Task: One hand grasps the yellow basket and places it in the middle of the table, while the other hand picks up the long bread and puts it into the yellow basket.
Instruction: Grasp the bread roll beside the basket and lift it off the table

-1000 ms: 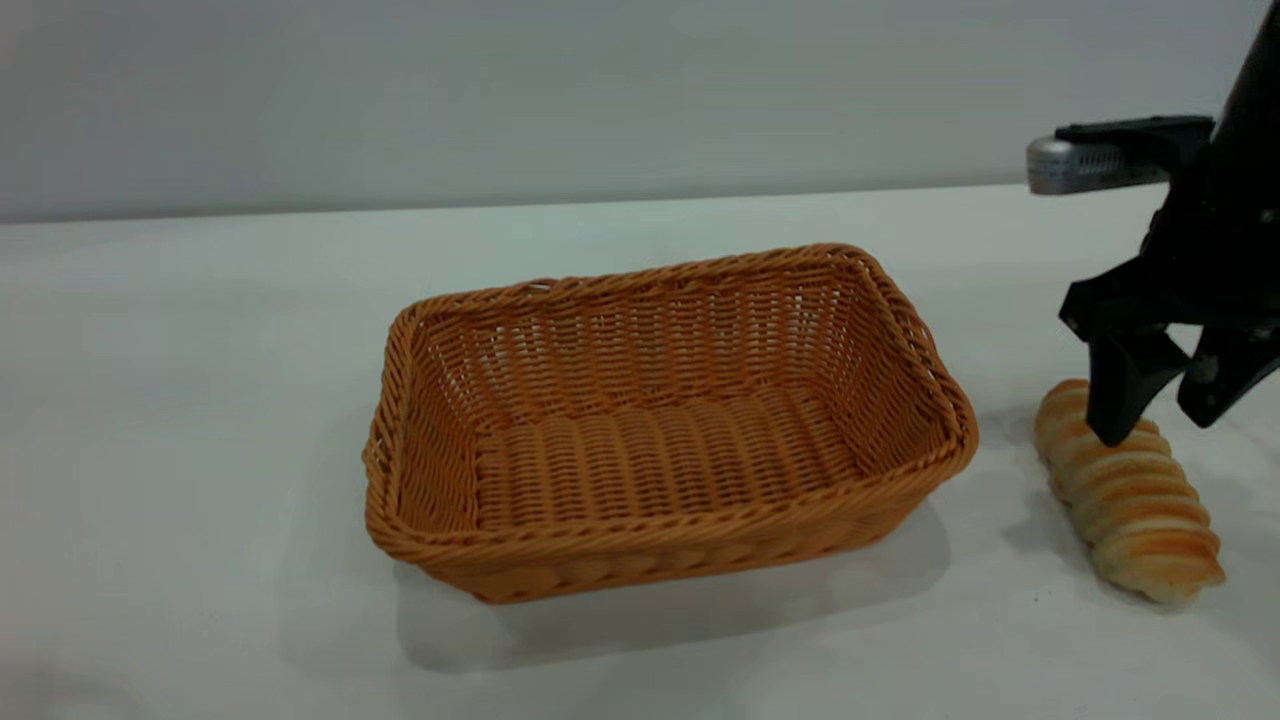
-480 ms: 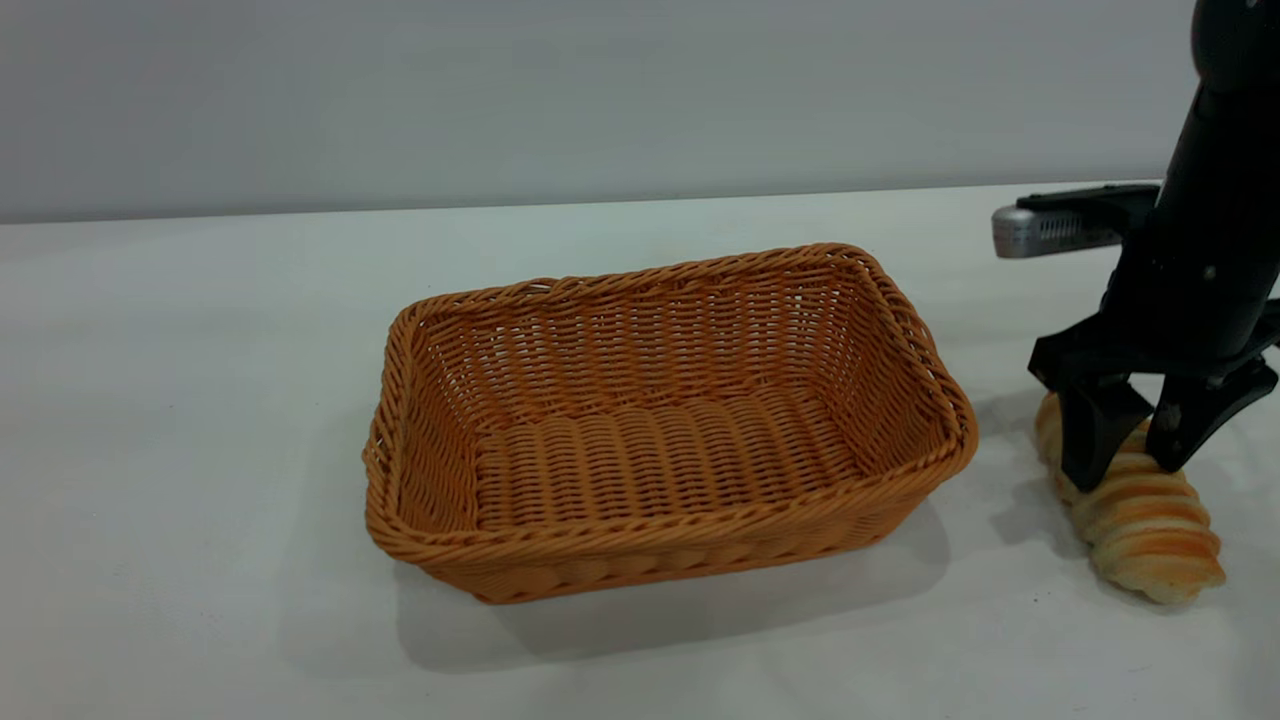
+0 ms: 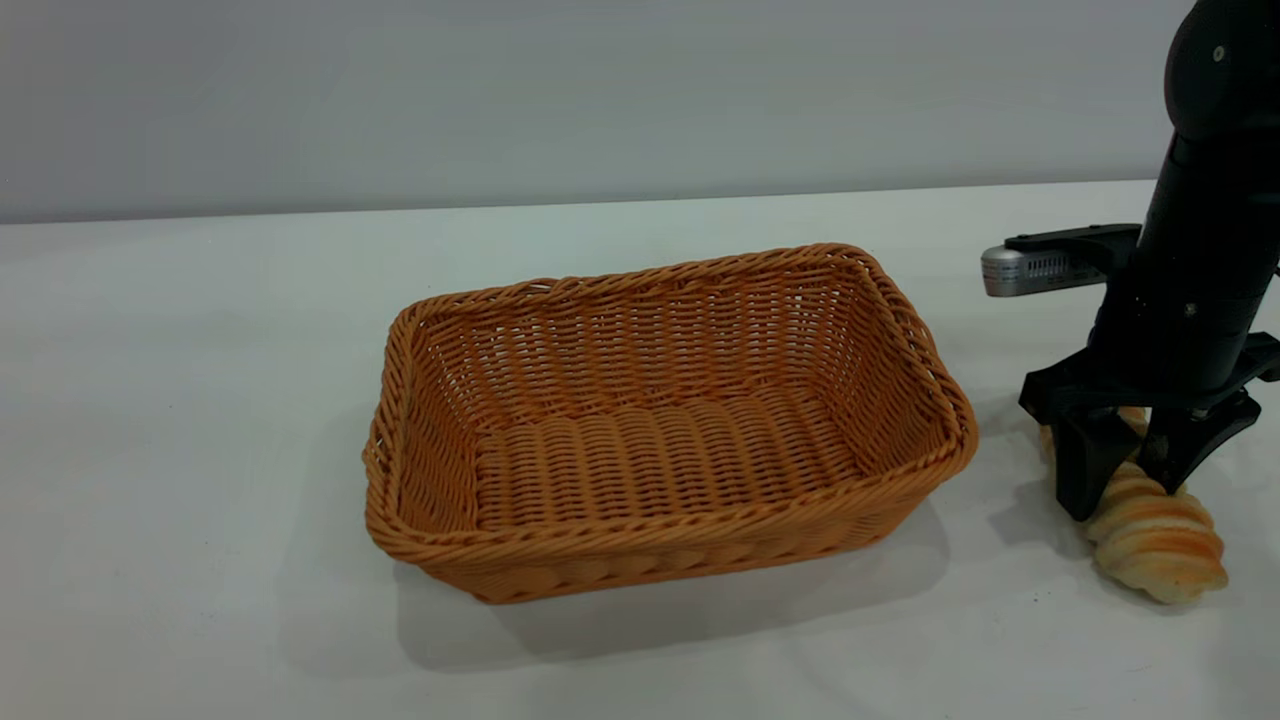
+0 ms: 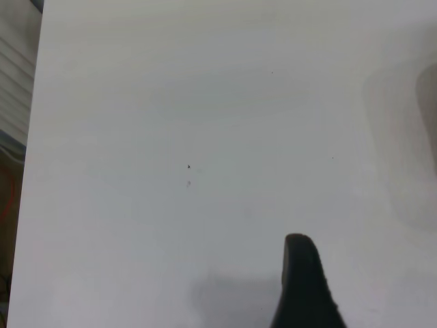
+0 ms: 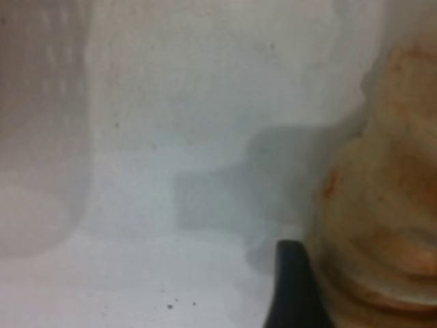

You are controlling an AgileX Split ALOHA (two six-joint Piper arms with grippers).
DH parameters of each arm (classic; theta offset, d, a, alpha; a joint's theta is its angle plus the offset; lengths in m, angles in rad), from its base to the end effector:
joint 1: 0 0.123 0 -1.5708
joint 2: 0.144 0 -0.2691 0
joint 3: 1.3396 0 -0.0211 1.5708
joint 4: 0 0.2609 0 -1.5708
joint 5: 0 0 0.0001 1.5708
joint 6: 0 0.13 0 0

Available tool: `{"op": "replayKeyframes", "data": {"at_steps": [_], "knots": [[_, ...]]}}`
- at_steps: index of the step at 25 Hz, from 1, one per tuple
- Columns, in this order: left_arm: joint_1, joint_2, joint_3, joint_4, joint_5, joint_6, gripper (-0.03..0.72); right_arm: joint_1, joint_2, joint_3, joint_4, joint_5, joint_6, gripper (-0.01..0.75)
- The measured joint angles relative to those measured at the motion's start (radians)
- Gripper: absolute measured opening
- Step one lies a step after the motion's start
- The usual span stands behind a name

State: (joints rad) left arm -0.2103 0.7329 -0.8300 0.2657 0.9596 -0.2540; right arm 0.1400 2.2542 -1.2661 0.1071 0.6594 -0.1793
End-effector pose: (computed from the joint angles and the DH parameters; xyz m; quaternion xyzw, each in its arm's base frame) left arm 0.1746 -0.0087 0.3110 0.0081 0.9142 0.0376 0.4034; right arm 0.3734 0.0612 -0.0160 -0.1171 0.9926 0.0329 0.0059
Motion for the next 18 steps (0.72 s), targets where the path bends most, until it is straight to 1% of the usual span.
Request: {"op": "replayKeyframes", "data": {"at_steps": [2, 3, 5, 6, 7, 8, 9, 14, 18], "knots": [[0.000, 0.000, 0.000, 0.000, 0.000, 0.000, 0.536, 0.000, 0.001, -0.011, -0.007, 0.013, 0.001, 0.456], [0.000, 0.000, 0.000, 0.000, 0.000, 0.000, 0.536, 0.000, 0.003, -0.017, -0.011, 0.024, 0.001, 0.386], [0.000, 0.000, 0.000, 0.000, 0.000, 0.000, 0.536, 0.000, 0.007, -0.036, -0.018, 0.051, 0.001, 0.212], [0.000, 0.000, 0.000, 0.000, 0.000, 0.000, 0.536, 0.000, 0.010, -0.045, -0.021, 0.067, 0.001, 0.139], [0.000, 0.000, 0.000, 0.000, 0.000, 0.000, 0.536, 0.000, 0.012, -0.055, -0.024, 0.082, 0.001, 0.085], [0.000, 0.000, 0.000, 0.000, 0.000, 0.000, 0.536, 0.000, 0.013, -0.066, -0.025, 0.100, 0.002, 0.059], [0.000, 0.000, 0.000, 0.000, 0.000, 0.000, 0.536, 0.000, 0.015, -0.076, -0.026, 0.115, 0.004, 0.052], [0.000, 0.000, 0.000, 0.000, 0.000, 0.000, 0.536, 0.000, -0.010, -0.105, -0.029, 0.170, 0.010, 0.052], [0.000, 0.000, 0.000, 0.000, 0.000, 0.000, 0.536, 0.000, -0.097, -0.113, -0.029, 0.196, 0.012, 0.052]]}}
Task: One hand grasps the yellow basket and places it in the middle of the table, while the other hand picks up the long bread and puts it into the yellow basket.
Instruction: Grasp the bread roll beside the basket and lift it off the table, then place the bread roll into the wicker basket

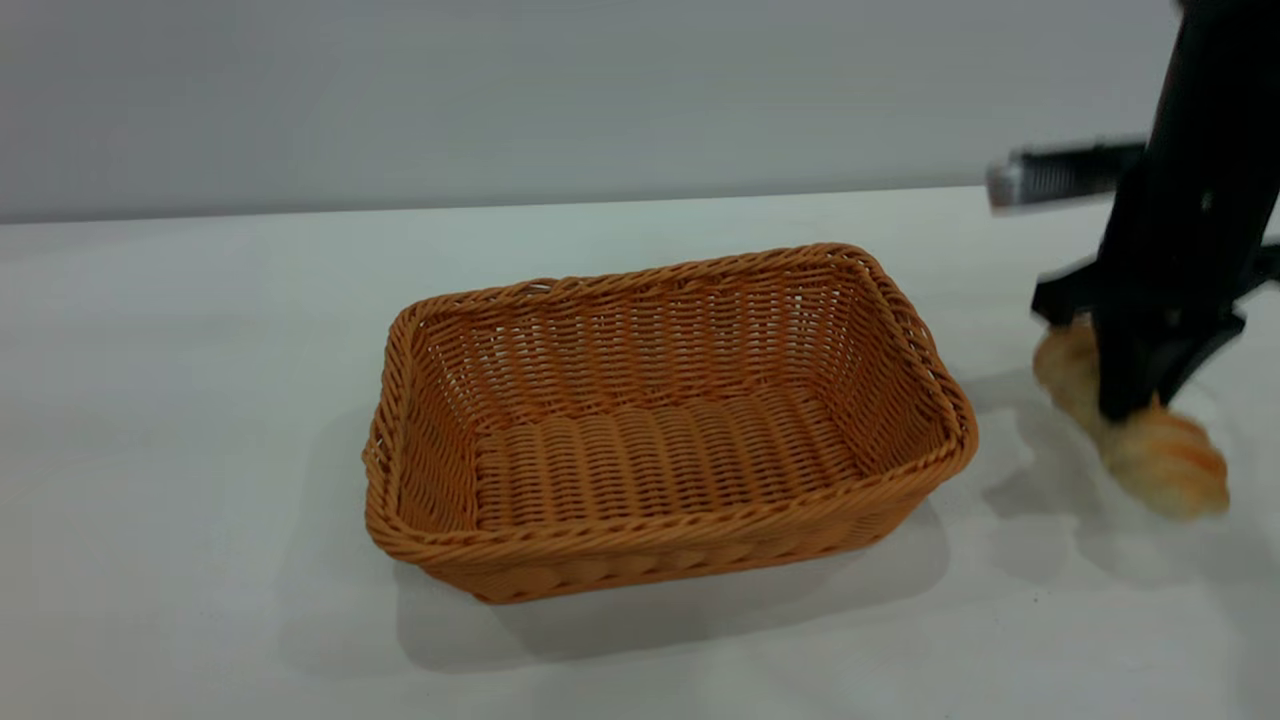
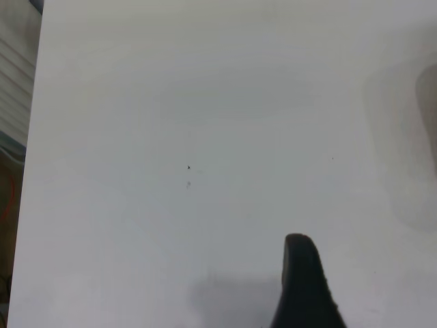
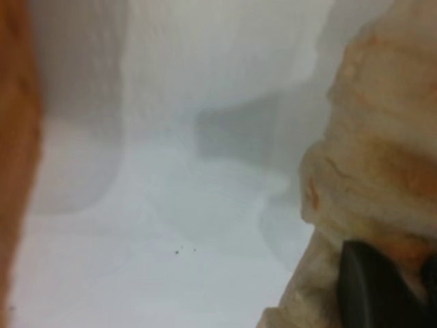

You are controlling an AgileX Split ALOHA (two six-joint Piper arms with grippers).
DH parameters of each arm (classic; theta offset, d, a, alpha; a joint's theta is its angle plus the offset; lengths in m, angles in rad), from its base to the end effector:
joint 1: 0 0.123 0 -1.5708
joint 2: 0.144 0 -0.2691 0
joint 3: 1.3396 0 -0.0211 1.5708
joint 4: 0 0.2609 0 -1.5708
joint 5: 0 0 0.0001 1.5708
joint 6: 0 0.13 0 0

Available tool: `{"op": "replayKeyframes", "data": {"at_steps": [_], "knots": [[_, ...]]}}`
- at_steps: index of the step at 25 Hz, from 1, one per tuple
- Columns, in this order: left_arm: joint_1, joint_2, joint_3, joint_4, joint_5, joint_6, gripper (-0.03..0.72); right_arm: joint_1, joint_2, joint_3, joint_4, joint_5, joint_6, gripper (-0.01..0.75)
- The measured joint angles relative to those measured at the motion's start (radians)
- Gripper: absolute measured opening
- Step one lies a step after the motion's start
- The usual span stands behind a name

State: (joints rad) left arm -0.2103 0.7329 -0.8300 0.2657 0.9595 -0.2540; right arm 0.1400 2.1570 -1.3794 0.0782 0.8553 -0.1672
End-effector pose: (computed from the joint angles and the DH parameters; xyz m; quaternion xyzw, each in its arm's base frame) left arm 0.1747 -0.0087 0.3110 0.0081 0.9142 0.0376 0.4035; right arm 0.3925 0.0631 0.0439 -0.1279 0.9913 0.0296 0.0129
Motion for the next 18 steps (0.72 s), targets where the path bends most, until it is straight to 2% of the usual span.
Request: {"op": "replayKeyframes", "data": {"at_steps": [5, 9, 14, 18], "knots": [[0.000, 0.000, 0.000, 0.000, -0.002, 0.000, 0.536, 0.009, -0.129, 0.000, 0.017, 0.030, 0.000, 0.049], [0.000, 0.000, 0.000, 0.000, -0.004, 0.000, 0.536, 0.054, -0.203, 0.000, 0.028, 0.042, 0.000, 0.049], [0.000, 0.000, 0.000, 0.000, -0.004, -0.001, 0.536, 0.171, -0.227, 0.000, 0.079, 0.044, -0.021, 0.049], [0.000, 0.000, 0.000, 0.000, -0.004, -0.001, 0.536, 0.290, -0.227, 0.000, 0.102, -0.011, -0.046, 0.049]]}}
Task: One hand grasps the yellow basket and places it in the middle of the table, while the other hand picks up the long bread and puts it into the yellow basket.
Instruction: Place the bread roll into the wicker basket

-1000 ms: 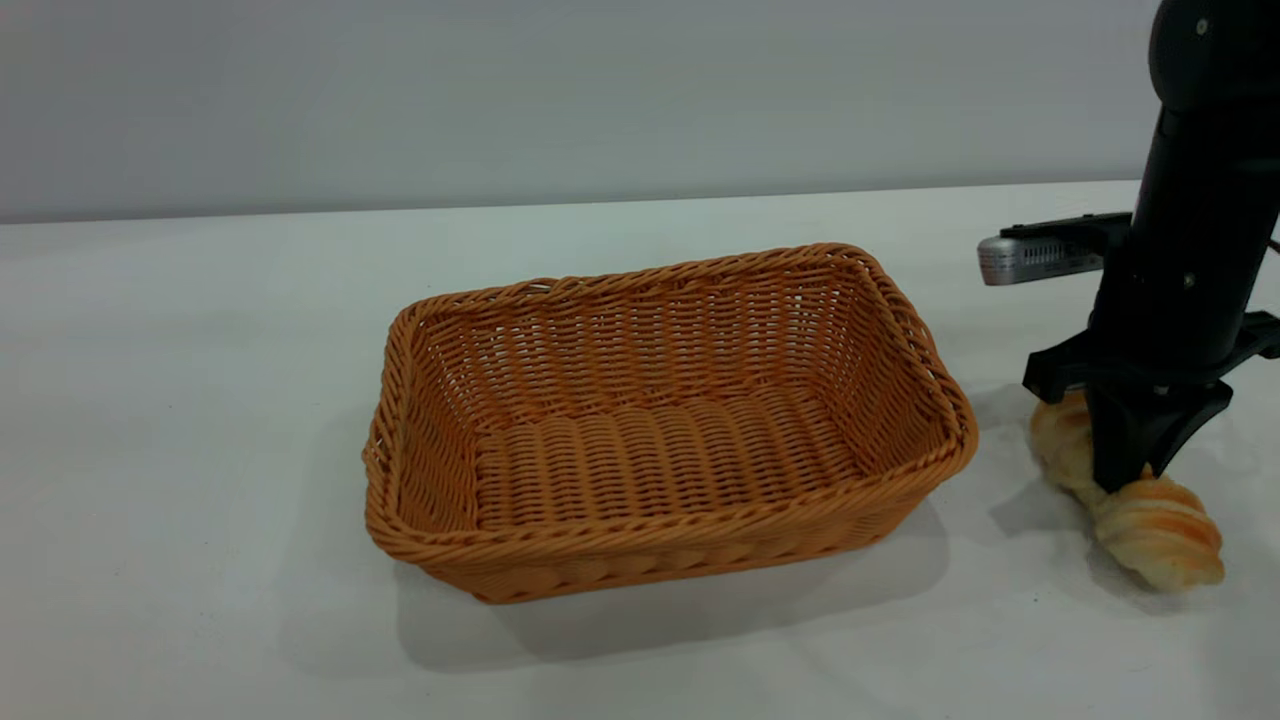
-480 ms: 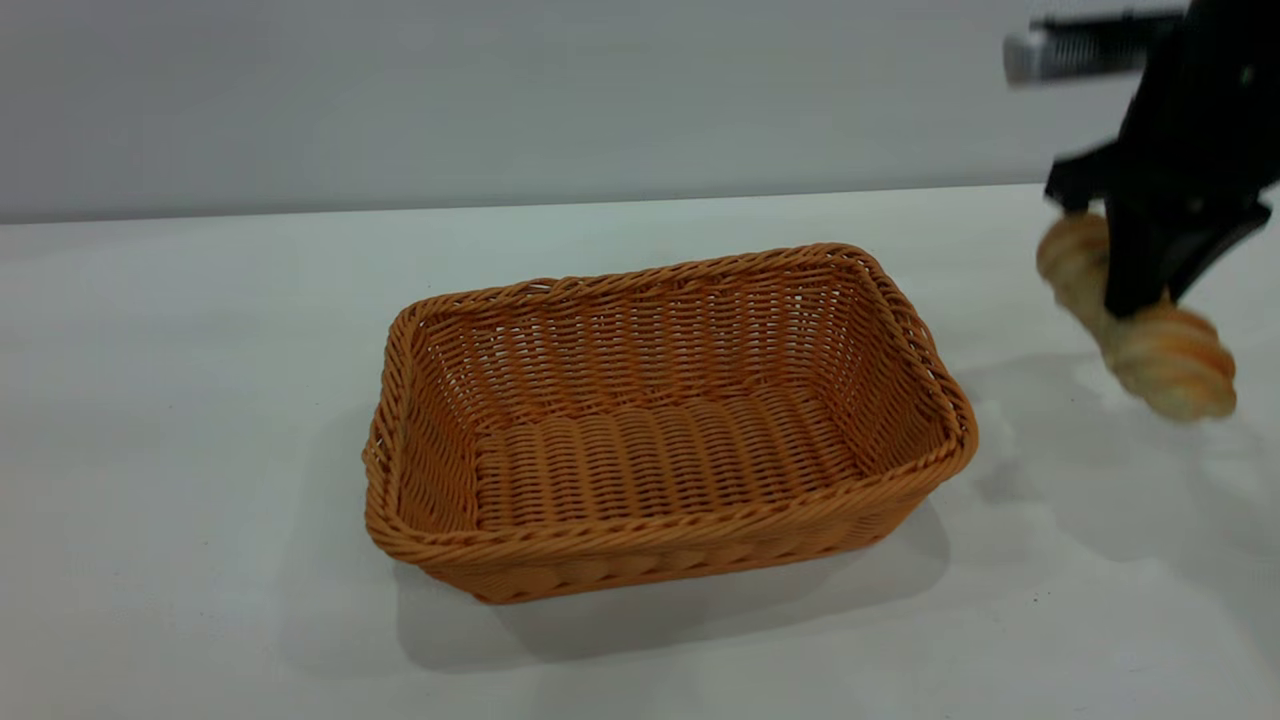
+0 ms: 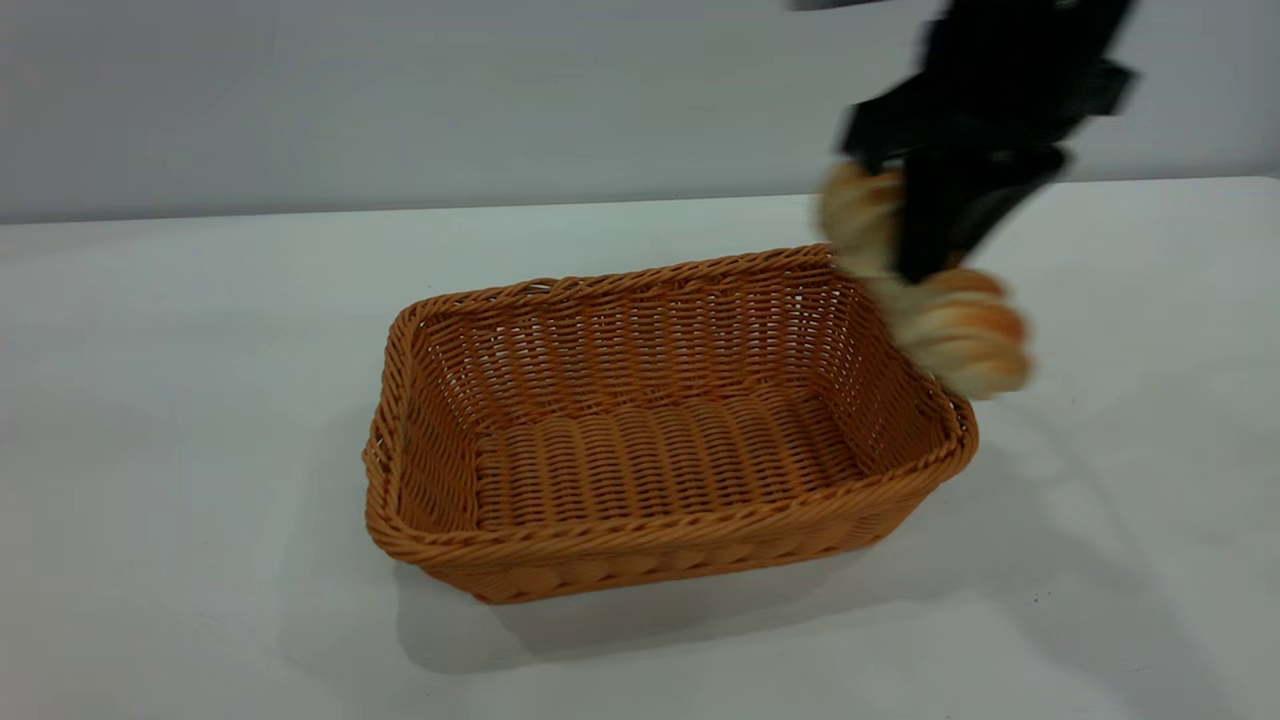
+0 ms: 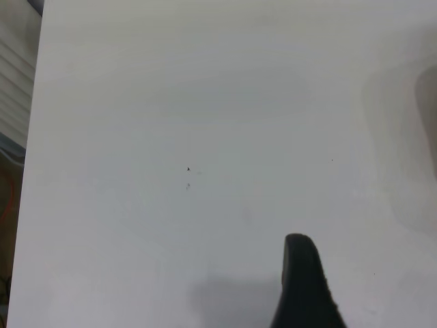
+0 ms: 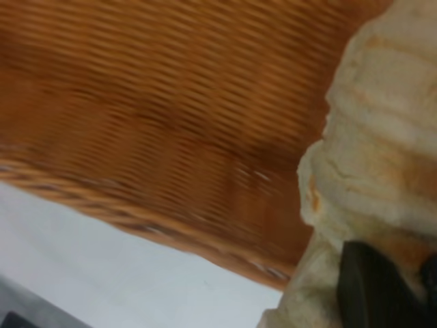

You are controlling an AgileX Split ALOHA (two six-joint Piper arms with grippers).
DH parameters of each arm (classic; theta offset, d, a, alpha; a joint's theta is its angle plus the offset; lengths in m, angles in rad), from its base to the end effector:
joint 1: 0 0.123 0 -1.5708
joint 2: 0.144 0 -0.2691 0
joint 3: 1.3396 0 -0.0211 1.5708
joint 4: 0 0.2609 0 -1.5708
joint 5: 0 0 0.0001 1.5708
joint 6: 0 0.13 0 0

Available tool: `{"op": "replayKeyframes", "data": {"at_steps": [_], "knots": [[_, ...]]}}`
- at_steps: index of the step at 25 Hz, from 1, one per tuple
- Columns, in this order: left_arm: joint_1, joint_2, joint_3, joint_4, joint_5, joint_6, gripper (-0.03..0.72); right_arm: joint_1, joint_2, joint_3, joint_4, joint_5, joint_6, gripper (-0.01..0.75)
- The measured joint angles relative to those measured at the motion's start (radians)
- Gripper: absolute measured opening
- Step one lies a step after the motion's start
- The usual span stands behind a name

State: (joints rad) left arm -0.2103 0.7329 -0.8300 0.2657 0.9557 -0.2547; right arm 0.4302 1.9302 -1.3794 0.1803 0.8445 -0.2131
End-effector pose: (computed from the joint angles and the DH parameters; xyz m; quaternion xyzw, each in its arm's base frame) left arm 0.1750 -0.0088 0.3114 0.0080 0.9135 0.0370 0.4051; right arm 0.3626 0.1856 0.1368 -0.2643 0.9527 0.0882 0.1216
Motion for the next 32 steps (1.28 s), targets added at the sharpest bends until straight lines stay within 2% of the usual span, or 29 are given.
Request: {"op": "replayKeyframes", "data": {"at_steps": [2, 6, 13, 20, 22, 24, 29, 32], "knots": [[0.000, 0.000, 0.000, -0.004, 0.001, 0.000, 0.536, 0.046, 0.000, 0.000, 0.008, -0.048, -0.011, 0.049], [0.000, 0.000, 0.000, -0.019, 0.001, 0.000, 0.536, 0.087, 0.019, -0.016, 0.041, -0.115, -0.040, 0.048], [0.000, 0.000, 0.000, -0.028, 0.001, 0.000, 0.536, 0.088, 0.142, -0.112, 0.071, -0.118, -0.082, 0.048], [0.000, 0.000, 0.000, -0.030, 0.001, 0.000, 0.536, 0.088, 0.200, -0.137, 0.072, -0.146, -0.089, 0.066], [0.000, 0.000, 0.000, -0.030, 0.001, 0.000, 0.536, 0.088, 0.208, -0.137, 0.072, -0.149, -0.095, 0.114], [0.000, 0.000, 0.000, -0.030, 0.001, 0.000, 0.536, 0.088, 0.211, -0.137, 0.072, -0.149, -0.107, 0.195], [0.000, 0.000, 0.000, -0.030, 0.001, 0.000, 0.536, 0.088, 0.213, -0.138, 0.072, -0.159, -0.116, 0.441], [0.000, 0.000, 0.000, -0.030, 0.001, 0.000, 0.536, 0.088, 0.213, -0.138, 0.073, -0.162, -0.116, 0.514]]}}
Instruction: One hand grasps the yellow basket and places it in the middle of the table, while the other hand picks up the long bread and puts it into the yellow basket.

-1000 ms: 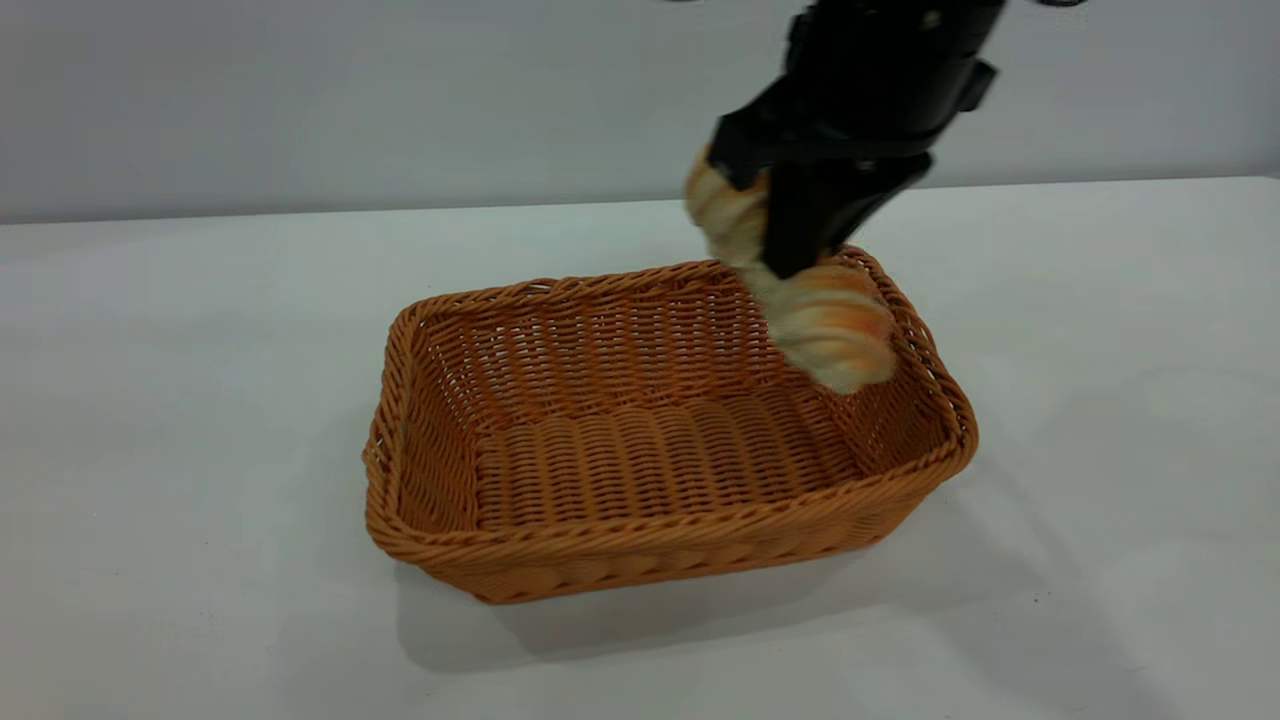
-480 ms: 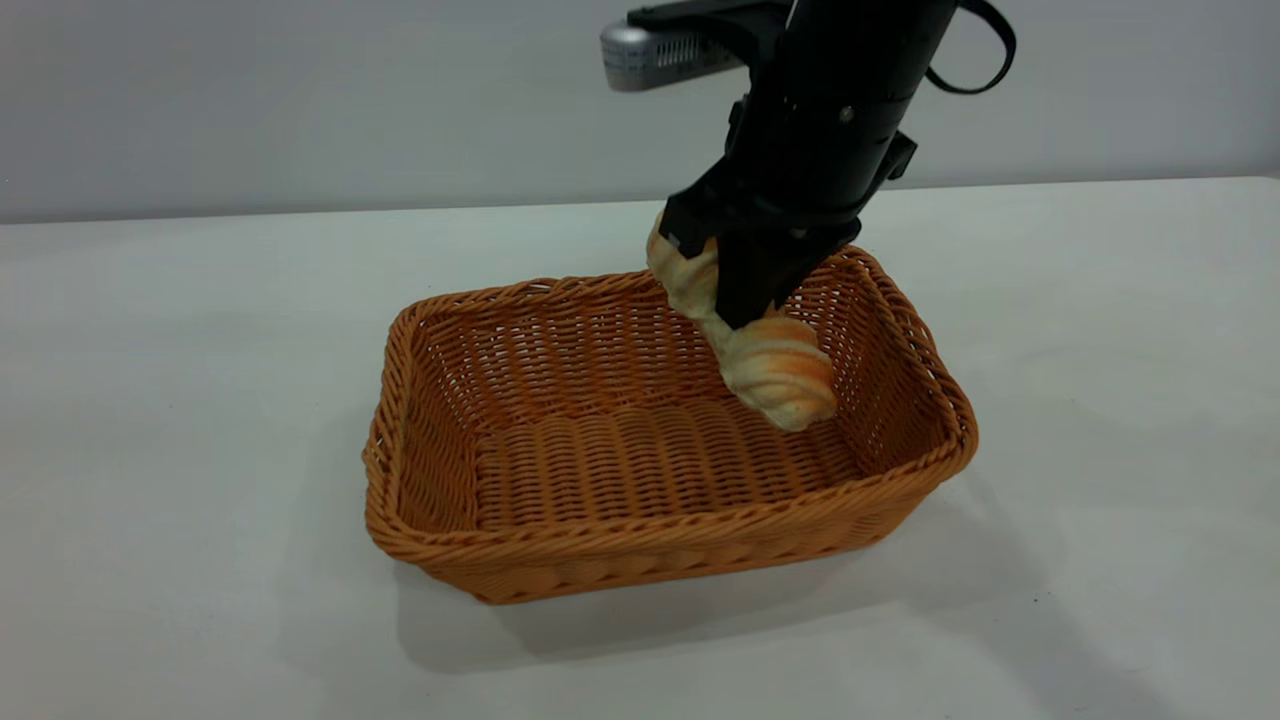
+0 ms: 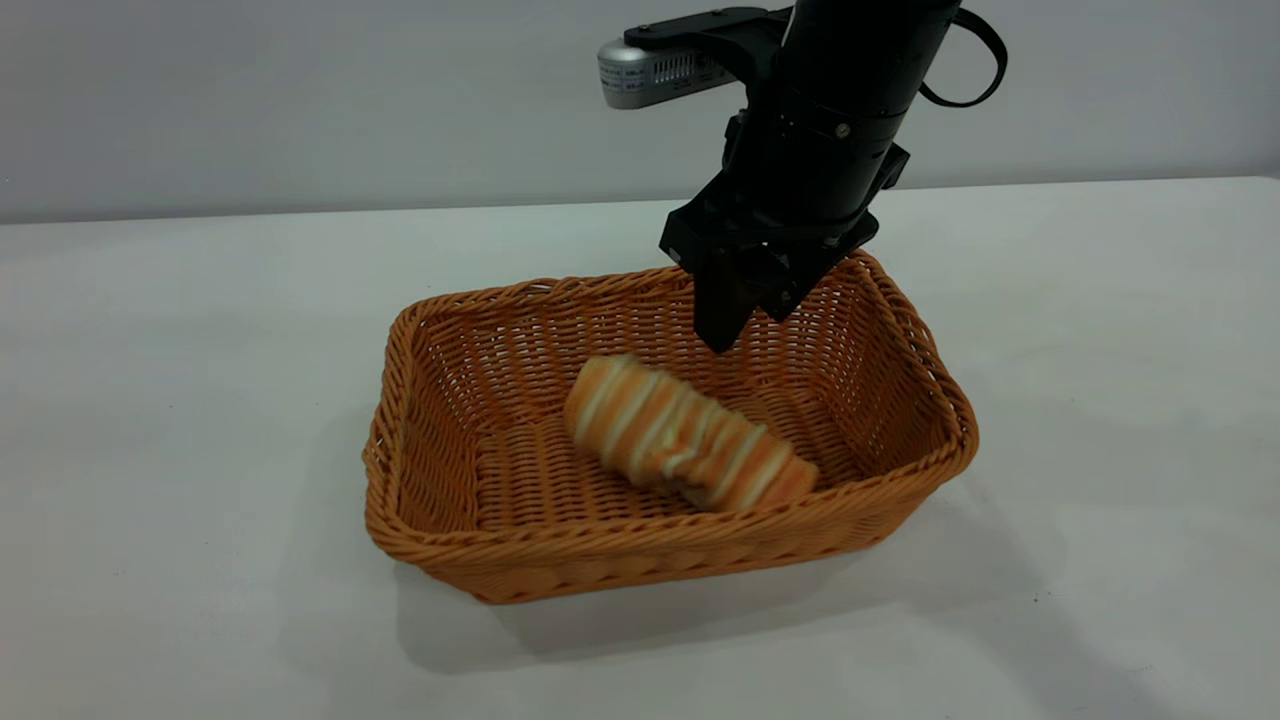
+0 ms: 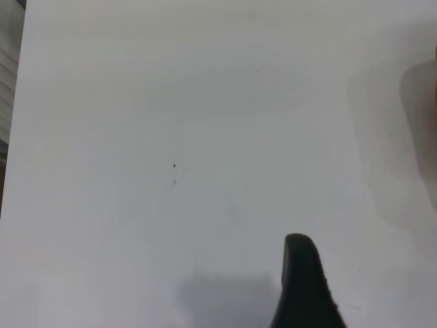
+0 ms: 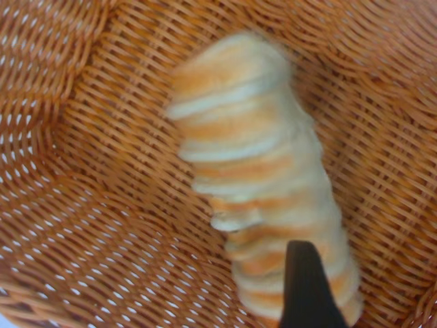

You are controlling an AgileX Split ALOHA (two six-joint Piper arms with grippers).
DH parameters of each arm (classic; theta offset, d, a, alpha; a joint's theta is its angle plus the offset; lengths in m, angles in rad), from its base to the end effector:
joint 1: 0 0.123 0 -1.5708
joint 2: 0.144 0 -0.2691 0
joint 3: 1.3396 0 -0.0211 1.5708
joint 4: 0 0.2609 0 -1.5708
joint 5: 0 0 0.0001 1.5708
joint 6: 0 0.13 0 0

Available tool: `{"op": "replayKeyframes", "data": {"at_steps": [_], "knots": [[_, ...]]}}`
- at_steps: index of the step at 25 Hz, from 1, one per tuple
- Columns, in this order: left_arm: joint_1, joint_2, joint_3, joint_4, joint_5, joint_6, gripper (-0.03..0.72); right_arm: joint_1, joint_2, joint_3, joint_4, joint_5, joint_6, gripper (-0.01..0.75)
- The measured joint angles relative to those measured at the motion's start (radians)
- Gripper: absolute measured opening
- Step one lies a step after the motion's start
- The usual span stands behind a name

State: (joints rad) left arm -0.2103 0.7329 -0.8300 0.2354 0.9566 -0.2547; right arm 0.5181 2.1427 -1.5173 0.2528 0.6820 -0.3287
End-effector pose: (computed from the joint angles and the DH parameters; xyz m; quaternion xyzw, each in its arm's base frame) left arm 0.1744 -0.0119 0.3105 0.0047 0.9153 0.0227 0.4021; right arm 0.3872 0.2443 0.0905 -0.3261 0.9245 0.1112 0.1632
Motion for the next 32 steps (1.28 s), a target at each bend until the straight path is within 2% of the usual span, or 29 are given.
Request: {"op": "replayKeyframes", "data": {"at_steps": [7, 17, 29, 32], "knots": [[0.000, 0.000, 0.000, 0.001, 0.005, 0.014, 0.536, 0.000, -0.001, 0.000, -0.028, 0.039, -0.010, 0.529], [0.000, -0.094, 0.005, 0.052, 0.058, 0.080, 0.536, -0.001, -0.136, 0.000, -0.146, 0.086, 0.019, 0.480], [0.000, -0.342, 0.006, 0.099, 0.204, 0.097, 0.536, -0.019, -0.380, 0.000, -0.225, 0.251, 0.105, 0.419], [0.000, -0.383, 0.021, 0.093, 0.205, 0.099, 0.536, -0.019, -0.448, 0.000, -0.241, 0.302, 0.119, 0.416]]}}
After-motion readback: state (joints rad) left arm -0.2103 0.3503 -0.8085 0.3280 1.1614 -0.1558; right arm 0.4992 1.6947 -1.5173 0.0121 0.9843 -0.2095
